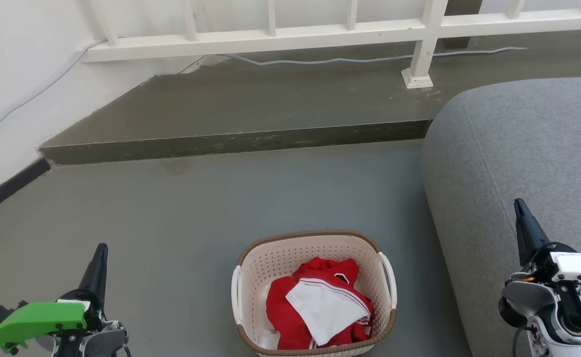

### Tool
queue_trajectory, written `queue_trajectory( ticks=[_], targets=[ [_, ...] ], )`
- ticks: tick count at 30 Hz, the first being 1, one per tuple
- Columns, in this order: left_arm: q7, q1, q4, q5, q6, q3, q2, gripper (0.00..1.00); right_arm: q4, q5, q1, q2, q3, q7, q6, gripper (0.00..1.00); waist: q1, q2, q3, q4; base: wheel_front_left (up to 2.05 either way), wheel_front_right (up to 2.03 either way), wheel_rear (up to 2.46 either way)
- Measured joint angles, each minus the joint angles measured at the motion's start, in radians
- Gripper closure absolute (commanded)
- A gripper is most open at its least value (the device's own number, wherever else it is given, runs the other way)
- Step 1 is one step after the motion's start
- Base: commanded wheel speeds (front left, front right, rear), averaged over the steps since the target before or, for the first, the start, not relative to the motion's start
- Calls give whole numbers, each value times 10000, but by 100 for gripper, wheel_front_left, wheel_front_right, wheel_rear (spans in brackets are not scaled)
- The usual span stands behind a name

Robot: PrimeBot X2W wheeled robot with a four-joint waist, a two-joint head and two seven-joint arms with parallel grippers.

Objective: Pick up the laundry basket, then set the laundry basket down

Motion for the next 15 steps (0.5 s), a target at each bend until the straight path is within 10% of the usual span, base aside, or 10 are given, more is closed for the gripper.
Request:
queue_trajectory(
  ticks=[15],
  targets=[
    [46,-59,73,-98,0,31,-6,100,104,69,-101,-4,-56,71,56,100,0,0,-3,1,0,0,0]
  ],
)
